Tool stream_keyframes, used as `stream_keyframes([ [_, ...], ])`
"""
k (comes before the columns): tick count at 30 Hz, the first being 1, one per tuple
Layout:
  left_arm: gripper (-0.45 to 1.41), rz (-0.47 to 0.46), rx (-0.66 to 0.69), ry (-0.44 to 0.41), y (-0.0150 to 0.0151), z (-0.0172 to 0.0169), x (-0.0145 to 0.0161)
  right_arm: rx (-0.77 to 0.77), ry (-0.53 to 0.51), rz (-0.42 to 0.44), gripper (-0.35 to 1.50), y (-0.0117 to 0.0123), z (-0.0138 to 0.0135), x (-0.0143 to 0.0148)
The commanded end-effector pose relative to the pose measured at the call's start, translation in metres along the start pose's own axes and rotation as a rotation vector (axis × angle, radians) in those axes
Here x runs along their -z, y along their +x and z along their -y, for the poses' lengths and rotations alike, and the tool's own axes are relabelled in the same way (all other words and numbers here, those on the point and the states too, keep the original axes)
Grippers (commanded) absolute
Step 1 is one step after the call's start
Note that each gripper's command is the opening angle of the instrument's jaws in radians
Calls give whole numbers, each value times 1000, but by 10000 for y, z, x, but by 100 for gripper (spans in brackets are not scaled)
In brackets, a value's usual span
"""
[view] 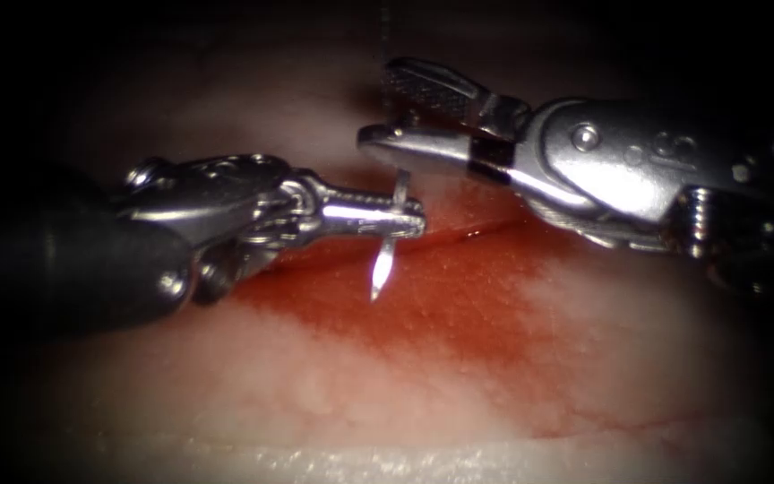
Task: Wound Closure
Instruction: Hold needle with left hand to regrasp needle facing head-on with right needle holder, then push needle through skin above incision with right needle driver
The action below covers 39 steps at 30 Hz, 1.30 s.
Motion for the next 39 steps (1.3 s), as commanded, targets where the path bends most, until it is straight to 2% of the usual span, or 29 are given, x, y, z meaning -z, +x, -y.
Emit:
stream_keyframes([
  [1, -45, 0, -1, -1, -1, 4, -6, 1, 3, 2, -1, -6, 3, -8],
  [2, -45, 0, -1, -1, -1, 4, -6, 1, 3, 2, -6, -7, 3, -8],
  [3, -45, 0, -1, -1, -1, 4, -6, 2, 4, 1, -35, -7, 3, -8],
  [10, -45, 4, -19, -3, -3, 3, 0, 52, 31, 37, -35, -9, 2, -1],
  [13, -45, -2, -18, 22, -3, 2, 2, 69, 34, 37, -35, -9, 1, 1],
  [14, -15, -8, -5, 40, -2, 2, 2, 69, 35, 37, -35, -9, 0, 1],
  [16, 88, -37, 0, 135, 0, 3, 2, 77, 35, 37, -35, -10, 1, 1],
  [17, 116, -49, -7, 183, 1, 3, 3, 84, 31, 37, -35, -11, 1, 1],
  [18, 124, -53, -43, 216, 2, 3, 3, 86, 33, 35, -35, -13, 1, 0],
  [20, 140, -42, -78, 213, 1, 2, 9, 92, 68, 38, -35, -19, 2, -4],
  [23, 140, -28, -131, 210, -4, -1, 20, 102, 108, 47, -35, -29, 2, -9],
  [26, 140, -7, -243, 259, -18, -6, 43, 146, 176, 52, -35, -41, -5, -15],
  [28, 140, -3, -256, 265, -21, -7, 49, 153, 183, 47, -35, -43, -8, -17],
  [30, 128, 3, -277, 296, -29, -8, 61, 168, 207, 29, -35, -47, -14, -23],
  [32, 126, 13, -326, 316, -35, -8, 70, 198, 241, 4, -35, -51, -19, -32],
  [35, 111, 37, -433, 353, -49, -6, 85, 260, 293, -51, -35, -58, -25, -52],
  [36, 111, 37, -433, 353, -49, -6, 85, 260, 293, -51, -35, -58, -25, -52],
  [37, 96, 40, -449, 356, -54, -4, 88, 280, 299, -69, -35, -60, -25, -59],
  [38, 52, 39, -457, 350, -60, -1, 92, 306, 306, -91, -35, -63, -25, -68],
  [39, 22, 43, -463, 353, -65, 2, 93, 320, 310, -99, -35, -65, -24, -73],
])
